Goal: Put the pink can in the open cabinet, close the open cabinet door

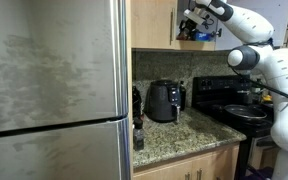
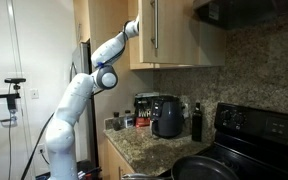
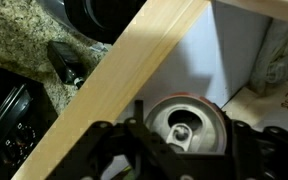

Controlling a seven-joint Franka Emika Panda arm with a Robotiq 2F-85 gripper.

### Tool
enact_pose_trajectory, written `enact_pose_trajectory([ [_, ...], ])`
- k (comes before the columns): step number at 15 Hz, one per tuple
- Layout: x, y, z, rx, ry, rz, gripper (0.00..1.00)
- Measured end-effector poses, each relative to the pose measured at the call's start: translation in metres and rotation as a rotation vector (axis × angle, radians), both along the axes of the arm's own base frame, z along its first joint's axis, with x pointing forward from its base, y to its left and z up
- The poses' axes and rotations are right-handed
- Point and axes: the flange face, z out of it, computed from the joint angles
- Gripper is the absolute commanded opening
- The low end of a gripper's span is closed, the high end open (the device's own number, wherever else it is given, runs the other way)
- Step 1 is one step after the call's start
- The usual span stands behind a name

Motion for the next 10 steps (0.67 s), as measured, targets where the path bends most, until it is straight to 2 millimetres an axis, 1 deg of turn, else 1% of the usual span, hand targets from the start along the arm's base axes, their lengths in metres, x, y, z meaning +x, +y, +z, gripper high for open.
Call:
enact_pose_trajectory([
  [2, 0.0024, -0.0005, -0.0007, 0.008, -0.006, -0.01, 0.38],
  [3, 0.0032, -0.0007, -0.001, 0.012, -0.008, -0.014, 0.8],
  [4, 0.0036, -0.001, -0.0011, 0.016, -0.009, -0.014, 0.9],
  [6, 0.0035, -0.0012, -0.0011, 0.025, -0.011, 0.007, 0.98],
  [7, 0.0041, -0.0011, -0.001, 0.024, -0.018, 0.036, 1.0],
  [10, 0.0035, 0.0027, -0.0011, 0.007, -0.029, 0.146, 1.0],
])
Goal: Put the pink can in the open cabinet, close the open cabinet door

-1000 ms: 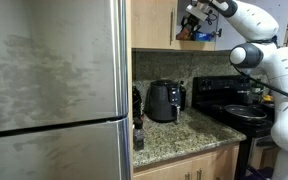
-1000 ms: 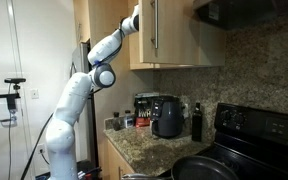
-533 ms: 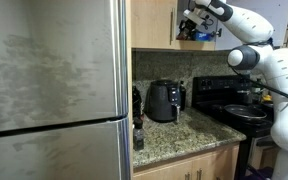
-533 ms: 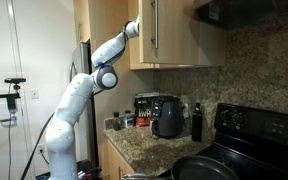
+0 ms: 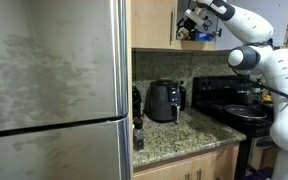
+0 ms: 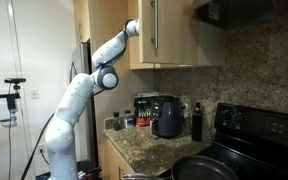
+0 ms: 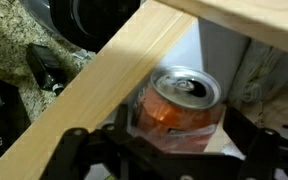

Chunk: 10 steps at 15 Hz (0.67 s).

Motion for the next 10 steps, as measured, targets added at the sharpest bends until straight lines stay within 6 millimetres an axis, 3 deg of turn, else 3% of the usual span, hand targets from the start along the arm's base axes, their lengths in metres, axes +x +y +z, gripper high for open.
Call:
enact_pose_trajectory([
  [5, -0.015, 0.003, -0.006, -0.056, 0.071, 0.178, 1.0],
  [10, -0.032, -0.029, 0.015, -0.059, -0.001, 0.179, 1.0],
])
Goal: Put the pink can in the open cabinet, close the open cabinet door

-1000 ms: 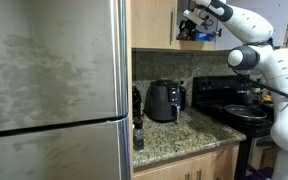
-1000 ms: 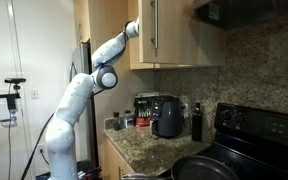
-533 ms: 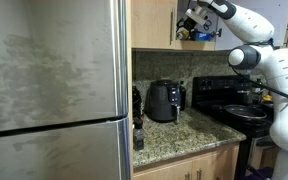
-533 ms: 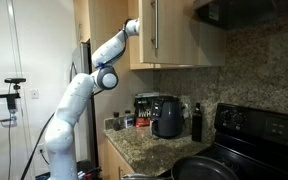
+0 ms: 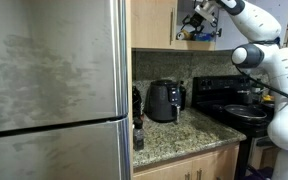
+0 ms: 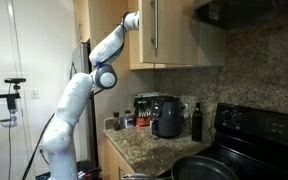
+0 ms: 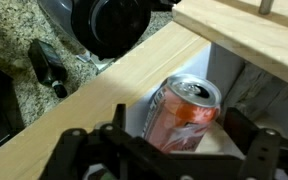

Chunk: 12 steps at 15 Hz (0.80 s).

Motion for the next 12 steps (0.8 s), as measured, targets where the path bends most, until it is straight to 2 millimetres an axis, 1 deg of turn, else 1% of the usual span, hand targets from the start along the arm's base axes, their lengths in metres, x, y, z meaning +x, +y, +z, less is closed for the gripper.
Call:
enact_pose_trajectory([
  [3, -0.015, -0.011, 0.015, 0.003, -0.039, 0.007, 1.0],
  [6, -0.028, -0.018, 0.019, -0.036, -0.003, -0.061, 1.0],
  [9, -0.042, -0.033, 0.018, -0.116, 0.075, -0.191, 1.0],
  [12, -0.042, -0.033, 0.009, -0.153, 0.137, -0.239, 1.0],
])
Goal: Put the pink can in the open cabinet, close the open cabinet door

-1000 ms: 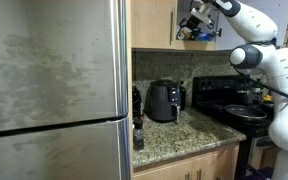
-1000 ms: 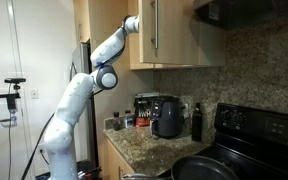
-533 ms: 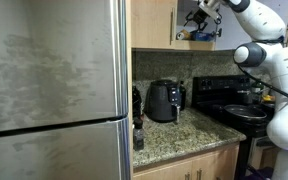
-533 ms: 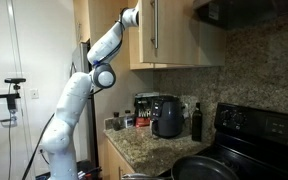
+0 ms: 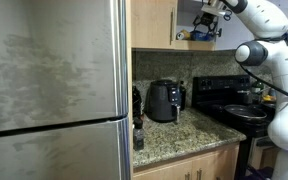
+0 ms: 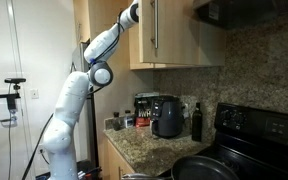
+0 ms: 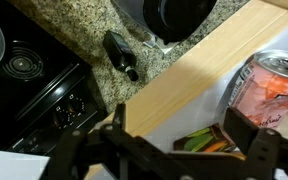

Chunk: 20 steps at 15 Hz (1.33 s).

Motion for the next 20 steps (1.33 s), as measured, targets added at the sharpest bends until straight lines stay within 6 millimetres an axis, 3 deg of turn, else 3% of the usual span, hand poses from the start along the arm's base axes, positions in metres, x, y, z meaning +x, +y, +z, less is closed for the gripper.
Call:
enact_pose_trajectory([
  [4, 0.006, 0.003, -0.006, 0.001, 0.014, 0.003, 1.0],
  [10, 0.05, 0.028, -0.047, 0.034, 0.08, 0.026, 1.0],
  [15, 0.059, 0.037, -0.04, 0.059, 0.0, 0.018, 1.0],
  [20, 0.056, 0.029, -0.021, 0.043, -0.104, -0.022, 1.0],
])
